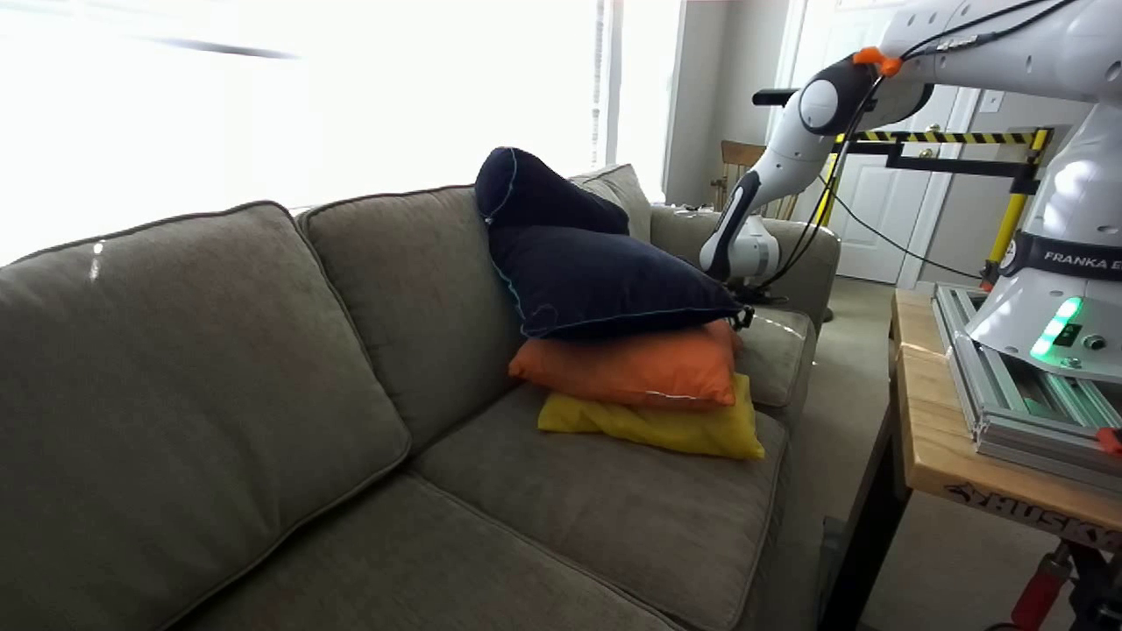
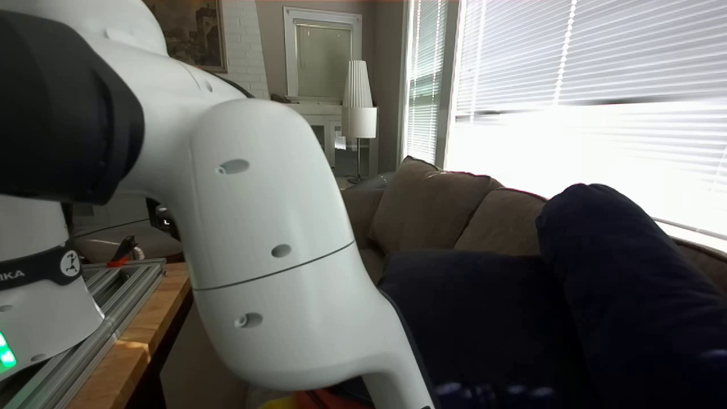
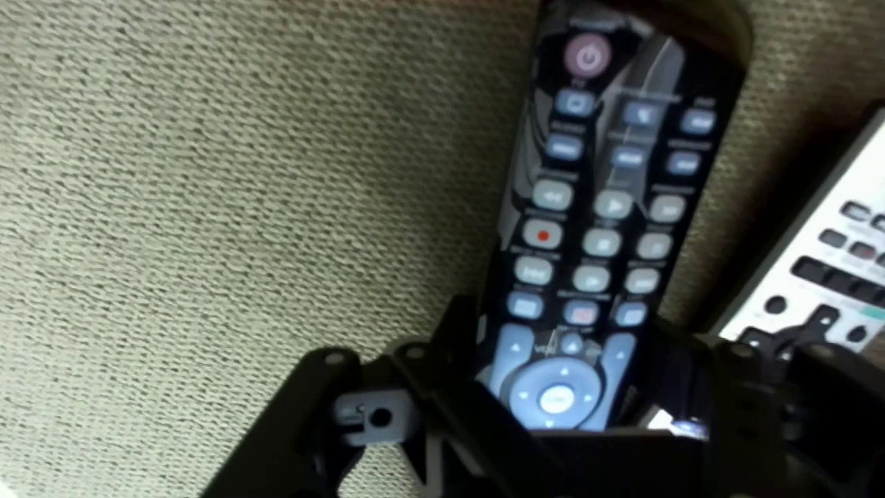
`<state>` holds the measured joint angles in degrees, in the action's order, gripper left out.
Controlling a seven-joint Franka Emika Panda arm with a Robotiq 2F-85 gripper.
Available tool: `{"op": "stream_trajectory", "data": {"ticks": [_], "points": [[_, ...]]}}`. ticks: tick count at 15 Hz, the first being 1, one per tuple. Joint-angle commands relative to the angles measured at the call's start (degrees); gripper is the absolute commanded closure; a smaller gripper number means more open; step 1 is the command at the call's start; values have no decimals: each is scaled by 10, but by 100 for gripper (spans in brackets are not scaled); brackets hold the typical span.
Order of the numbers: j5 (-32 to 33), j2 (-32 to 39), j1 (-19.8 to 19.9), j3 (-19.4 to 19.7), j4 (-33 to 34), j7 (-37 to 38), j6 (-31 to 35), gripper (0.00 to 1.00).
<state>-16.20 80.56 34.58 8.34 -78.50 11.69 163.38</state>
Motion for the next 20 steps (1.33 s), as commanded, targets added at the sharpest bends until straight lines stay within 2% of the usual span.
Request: {"op": "stream_trajectory", "data": {"ticks": [1, 8, 12, 19, 20], "points": [[0, -36, 13, -26, -20, -31, 5, 74], [3, -120, 10, -50, -88, -64, 26, 74], [-1, -188, 7, -58, -157, -90, 32, 74], [-4, -319, 21, -104, -291, -142, 44, 74], [-2, -342, 13, -99, -311, -141, 39, 74]]}}
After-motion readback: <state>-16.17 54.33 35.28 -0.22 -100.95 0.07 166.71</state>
